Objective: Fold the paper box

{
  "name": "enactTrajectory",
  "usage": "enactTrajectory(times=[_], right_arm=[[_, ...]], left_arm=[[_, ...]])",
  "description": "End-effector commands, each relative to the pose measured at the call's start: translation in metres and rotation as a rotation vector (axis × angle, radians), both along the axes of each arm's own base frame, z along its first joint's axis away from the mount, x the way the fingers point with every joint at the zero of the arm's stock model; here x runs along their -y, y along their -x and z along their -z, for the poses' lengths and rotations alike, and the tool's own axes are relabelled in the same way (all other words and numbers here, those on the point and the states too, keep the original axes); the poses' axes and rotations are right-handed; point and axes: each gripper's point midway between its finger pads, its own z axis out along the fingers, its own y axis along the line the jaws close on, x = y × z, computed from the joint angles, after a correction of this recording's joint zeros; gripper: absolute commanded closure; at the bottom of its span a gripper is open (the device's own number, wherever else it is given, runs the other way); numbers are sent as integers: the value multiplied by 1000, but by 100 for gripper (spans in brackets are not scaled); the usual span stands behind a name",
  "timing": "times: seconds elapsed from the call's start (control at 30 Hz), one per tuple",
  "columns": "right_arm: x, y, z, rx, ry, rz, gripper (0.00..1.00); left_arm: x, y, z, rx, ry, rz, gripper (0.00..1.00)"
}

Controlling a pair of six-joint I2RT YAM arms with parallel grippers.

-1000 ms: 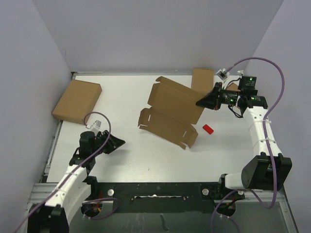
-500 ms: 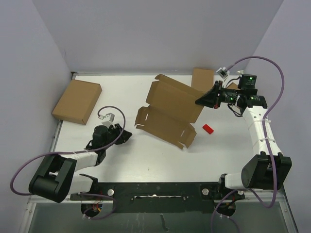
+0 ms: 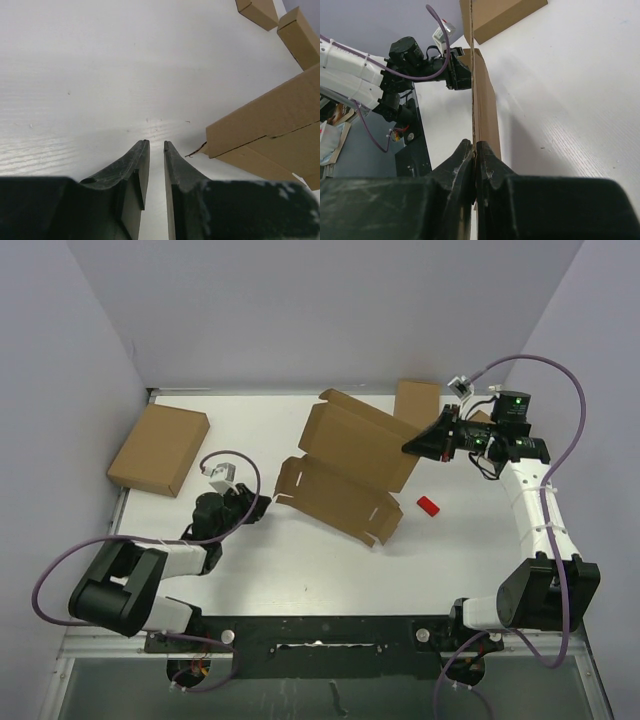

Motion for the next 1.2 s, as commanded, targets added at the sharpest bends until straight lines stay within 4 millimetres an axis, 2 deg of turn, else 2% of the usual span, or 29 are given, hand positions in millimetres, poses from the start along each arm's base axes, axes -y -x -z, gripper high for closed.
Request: enactTrajectory(times=[0.0, 0.13, 0.17, 0.43, 0.63, 0.77, 0.87, 1.03, 1.17], right_arm=[[-2, 7, -22, 43, -40, -40, 100], [-3, 13, -40, 61, -56, -63, 100], [-3, 15, -46, 68, -61, -73, 100], [-7, 34, -106, 179, -86, -115, 100], [-10, 50, -150, 240, -107, -153, 100], [-11, 58, -172, 275, -114, -171, 100], [-11, 62, -182, 290, -120, -180, 100], [-11, 64, -187, 298, -117, -184, 100], [-10, 63, -190, 305, -117, -177, 100]], left_arm=[[6, -21, -35, 146, 30, -2, 83], [1, -12, -62, 224, 63, 35, 80], [-6, -10, -65, 218, 58, 31, 78], [-37, 16, -114, 278, 110, 36, 72], [-30, 34, -160, 328, 248, 103, 71], [-24, 38, -185, 371, 314, 140, 70], [-23, 37, -195, 385, 344, 144, 66], [-17, 41, -219, 431, 401, 204, 65], [-13, 49, -226, 449, 433, 243, 65]])
